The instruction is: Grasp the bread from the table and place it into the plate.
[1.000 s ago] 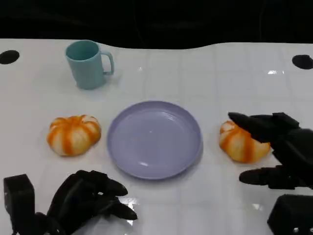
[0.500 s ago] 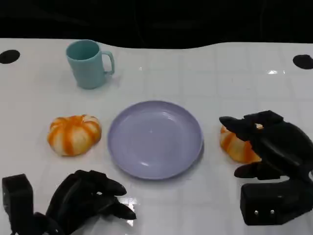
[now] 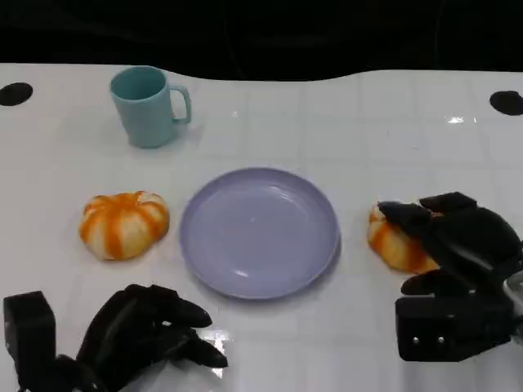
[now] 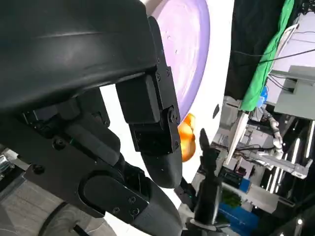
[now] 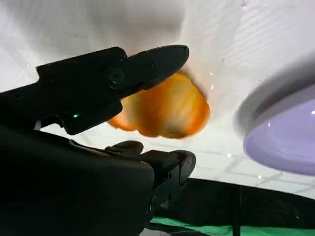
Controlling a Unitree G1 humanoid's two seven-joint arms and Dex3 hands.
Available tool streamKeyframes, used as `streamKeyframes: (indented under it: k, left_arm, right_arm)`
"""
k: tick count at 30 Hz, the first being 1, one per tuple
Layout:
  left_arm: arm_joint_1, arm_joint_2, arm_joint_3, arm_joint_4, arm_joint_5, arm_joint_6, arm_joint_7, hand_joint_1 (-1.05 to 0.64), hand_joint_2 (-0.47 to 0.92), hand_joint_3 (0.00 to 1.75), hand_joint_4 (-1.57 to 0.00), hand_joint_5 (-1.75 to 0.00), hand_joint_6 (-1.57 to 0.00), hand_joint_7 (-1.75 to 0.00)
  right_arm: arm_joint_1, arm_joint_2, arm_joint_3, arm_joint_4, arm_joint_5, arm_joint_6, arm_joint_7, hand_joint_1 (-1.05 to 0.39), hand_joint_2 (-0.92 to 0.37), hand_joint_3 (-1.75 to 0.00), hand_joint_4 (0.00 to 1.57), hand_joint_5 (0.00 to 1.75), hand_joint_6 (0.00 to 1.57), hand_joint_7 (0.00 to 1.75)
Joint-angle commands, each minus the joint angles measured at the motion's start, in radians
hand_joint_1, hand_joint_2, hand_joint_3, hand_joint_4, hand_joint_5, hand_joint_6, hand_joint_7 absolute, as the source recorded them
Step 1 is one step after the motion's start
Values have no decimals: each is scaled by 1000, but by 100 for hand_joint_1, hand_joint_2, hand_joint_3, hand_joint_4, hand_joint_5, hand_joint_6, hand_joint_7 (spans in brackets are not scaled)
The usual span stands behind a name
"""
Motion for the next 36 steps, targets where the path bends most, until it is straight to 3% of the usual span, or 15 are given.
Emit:
streamKeyframes:
  k: [1,4,13,17,18,20,21,23,26,27,29,31,33,34,36]
  left_arm:
    - [10,18,-4,-9,12,3,2,-105,66,0,-157,-21,-157,-3]
    - [11,17,-5,-12,10,3,0,-105,66,0,-157,-22,-157,-3]
    - [16,17,-10,-18,14,-3,5,-105,66,1,-157,-21,-157,-3]
    - [20,17,-11,-23,19,-6,13,-105,67,1,-157,-21,-157,-2]
    - [21,17,-12,-25,21,-6,15,-105,67,1,-157,-21,-157,-2]
    - [23,17,-12,-27,23,-7,16,-105,67,1,-157,-21,-157,-3]
    - [23,17,-11,-25,22,-7,13,-105,68,1,-157,-21,-157,-2]
    - [24,17,-11,-25,22,-8,12,-105,68,1,-157,-21,-157,-2]
    - [26,17,-13,-31,26,-7,18,-105,68,1,-157,-21,-157,-2]
    - [27,17,-12,-33,26,-5,18,-105,68,1,-157,-21,-157,-2]
    - [29,18,-13,-37,28,-4,21,-105,68,1,-157,-21,-157,-2]
    - [30,18,-14,-40,30,-4,25,-105,68,1,-157,-21,-157,-3]
    - [29,18,-15,-40,29,-4,23,-105,69,1,-157,-21,-157,-3]
    - [29,18,-16,-41,29,-4,23,-105,69,1,-157,-21,-157,-3]
    - [30,18,-17,-43,31,-2,28,-105,69,1,-157,-21,-157,-3]
  right_arm:
    - [-28,-20,9,35,16,2,-20,-67,-88,0,21,26,28,1]
    - [-38,-20,15,67,19,-18,-47,-65,-88,0,27,24,31,1]
    - [-68,-6,29,172,48,-94,-169,-40,-90,0,64,24,61,6]
    - [-88,3,41,235,59,-126,-233,-27,-89,0,82,32,74,9]
    - [-94,5,45,252,57,-137,-259,-19,-88,0,78,80,85,8]
    - [-105,9,56,290,51,-163,-314,-12,-89,-1,71,128,97,7]
    - [-111,9,62,308,49,-177,-338,-10,-90,-2,72,139,104,8]
    - [-122,10,71,343,49,-214,-391,-8,-91,-2,76,143,111,9]
    - [-135,11,79,386,61,-268,-448,-6,-88,-23,88,150,127,18]
    - [-138,12,79,398,66,-285,-465,-5,-74,-55,90,158,130,27]
    - [-142,13,81,417,70,-313,-500,-5,-55,-93,91,170,121,60]
    - [-146,15,84,430,68,-319,-523,-6,-45,-109,92,174,101,110]
    - [-145,17,83,425,69,-325,-548,-7,-43,-114,92,174,89,142]
    - [-144,17,82,421,70,-328,-557,-7,-41,-116,92,175,85,152]
    - [-141,18,78,406,74,-329,-568,-8,-40,-118,93,175,82,158]
